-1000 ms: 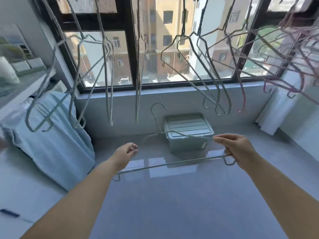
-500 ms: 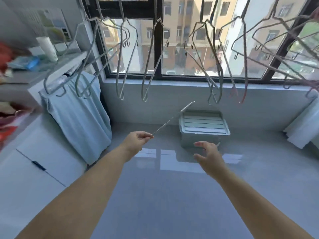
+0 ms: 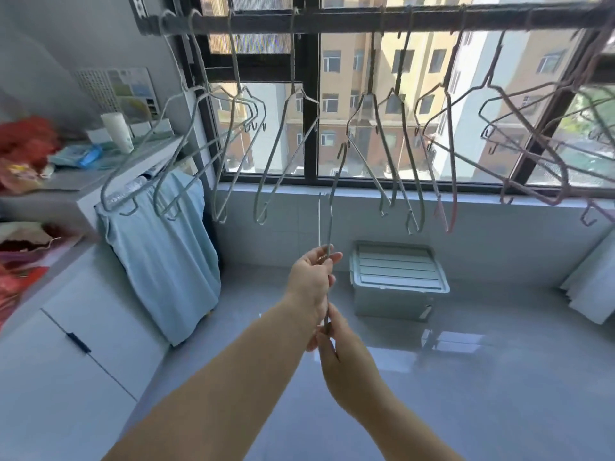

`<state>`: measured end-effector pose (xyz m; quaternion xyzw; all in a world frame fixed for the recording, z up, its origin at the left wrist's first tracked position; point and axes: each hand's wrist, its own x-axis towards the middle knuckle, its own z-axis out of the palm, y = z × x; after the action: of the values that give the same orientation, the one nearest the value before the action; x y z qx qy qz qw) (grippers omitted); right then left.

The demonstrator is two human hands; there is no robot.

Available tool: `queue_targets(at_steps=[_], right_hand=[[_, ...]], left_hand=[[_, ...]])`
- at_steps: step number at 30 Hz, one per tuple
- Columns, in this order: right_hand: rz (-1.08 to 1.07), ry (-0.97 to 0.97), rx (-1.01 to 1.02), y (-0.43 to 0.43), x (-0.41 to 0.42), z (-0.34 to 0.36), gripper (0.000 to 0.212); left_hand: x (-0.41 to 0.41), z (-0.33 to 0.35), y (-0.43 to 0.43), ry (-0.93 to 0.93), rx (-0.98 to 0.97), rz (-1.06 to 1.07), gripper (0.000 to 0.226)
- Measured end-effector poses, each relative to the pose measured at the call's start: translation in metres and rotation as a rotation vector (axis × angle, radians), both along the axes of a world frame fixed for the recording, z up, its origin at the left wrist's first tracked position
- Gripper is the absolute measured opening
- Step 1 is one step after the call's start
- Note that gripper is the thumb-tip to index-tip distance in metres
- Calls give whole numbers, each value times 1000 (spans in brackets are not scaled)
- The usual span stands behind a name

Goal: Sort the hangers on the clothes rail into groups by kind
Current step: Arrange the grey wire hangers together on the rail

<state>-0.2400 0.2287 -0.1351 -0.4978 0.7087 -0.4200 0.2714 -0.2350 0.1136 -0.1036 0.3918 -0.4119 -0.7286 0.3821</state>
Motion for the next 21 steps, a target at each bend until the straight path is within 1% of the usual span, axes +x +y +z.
queue_targets(at_steps=[3,5,7,9,14,17,19,21], right_hand=[[-7,22,-63,-4,-8,12,25],[-8,48,-121,-7,-12,25,22],[-13,81,-187,-10,-15,38,26],[-30,106,-249,-12,-18,49,28],[-78,170,-362,-14,-23,73,28],[-104,210,-392,-16,-25,88,34],[-112,202,-409,-20,-26,95,28],[-119,186,-434,-24,-27,103,35]], left_hand=[[3,21,-1,46,-38,-4,28],[7,37,-4,33,-130,-24,30],[12,55,-4,-23,-266,-54,29],[14,73,-3,-69,-390,-49,24],[12,107,-1,-118,-564,-44,19],[11,119,-2,-148,-663,-65,24],[9,127,-6,-156,-720,-72,33],[8,137,-8,-171,-765,-74,37]])
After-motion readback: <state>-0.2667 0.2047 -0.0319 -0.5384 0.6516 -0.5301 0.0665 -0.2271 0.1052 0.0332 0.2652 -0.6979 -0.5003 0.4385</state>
